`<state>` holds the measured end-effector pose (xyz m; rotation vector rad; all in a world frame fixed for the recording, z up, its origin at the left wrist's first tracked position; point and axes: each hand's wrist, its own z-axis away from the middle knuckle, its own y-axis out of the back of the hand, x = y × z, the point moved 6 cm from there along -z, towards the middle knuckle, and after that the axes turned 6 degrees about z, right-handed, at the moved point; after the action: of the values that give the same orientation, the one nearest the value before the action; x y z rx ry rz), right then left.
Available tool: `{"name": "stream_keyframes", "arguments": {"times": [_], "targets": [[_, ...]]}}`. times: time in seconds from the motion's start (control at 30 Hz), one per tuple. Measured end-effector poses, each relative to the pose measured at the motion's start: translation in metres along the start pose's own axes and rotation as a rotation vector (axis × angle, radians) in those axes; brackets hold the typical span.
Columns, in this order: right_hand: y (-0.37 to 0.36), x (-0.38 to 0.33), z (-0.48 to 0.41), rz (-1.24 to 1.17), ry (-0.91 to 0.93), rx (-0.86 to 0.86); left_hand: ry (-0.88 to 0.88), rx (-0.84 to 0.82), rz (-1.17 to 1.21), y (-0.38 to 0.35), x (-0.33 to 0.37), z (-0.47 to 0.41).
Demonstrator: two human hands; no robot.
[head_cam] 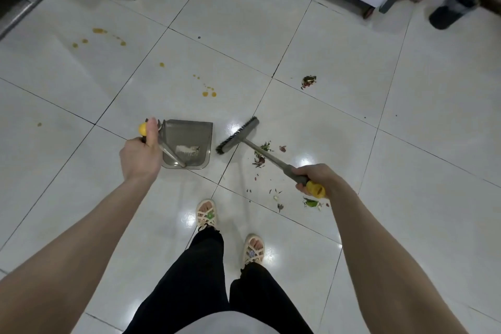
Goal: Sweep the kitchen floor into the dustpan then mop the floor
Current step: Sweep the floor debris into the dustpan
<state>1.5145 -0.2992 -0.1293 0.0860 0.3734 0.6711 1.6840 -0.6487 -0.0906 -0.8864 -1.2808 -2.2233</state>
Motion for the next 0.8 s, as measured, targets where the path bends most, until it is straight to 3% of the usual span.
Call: {"name": "stream_keyframes", "arguments": {"times": [0.3, 0.6, 0.8], "targets": [[0.007, 0.038, -0.015, -0.006, -0.086, 0.04, -0.027, -0.007, 0.01, -0.013, -0.004, 0.024], [0.07, 0.065, 0.004, -0.012, -0.002, -0.024, 0.026, 0.031, 0.075, -0.033, -0.011, 0.069], [0.058, 0.064, -0.007, 0.001, 0.041, -0.044, 0.064, 0.081, 0.134, -0.032, -0.027, 0.098]]}}
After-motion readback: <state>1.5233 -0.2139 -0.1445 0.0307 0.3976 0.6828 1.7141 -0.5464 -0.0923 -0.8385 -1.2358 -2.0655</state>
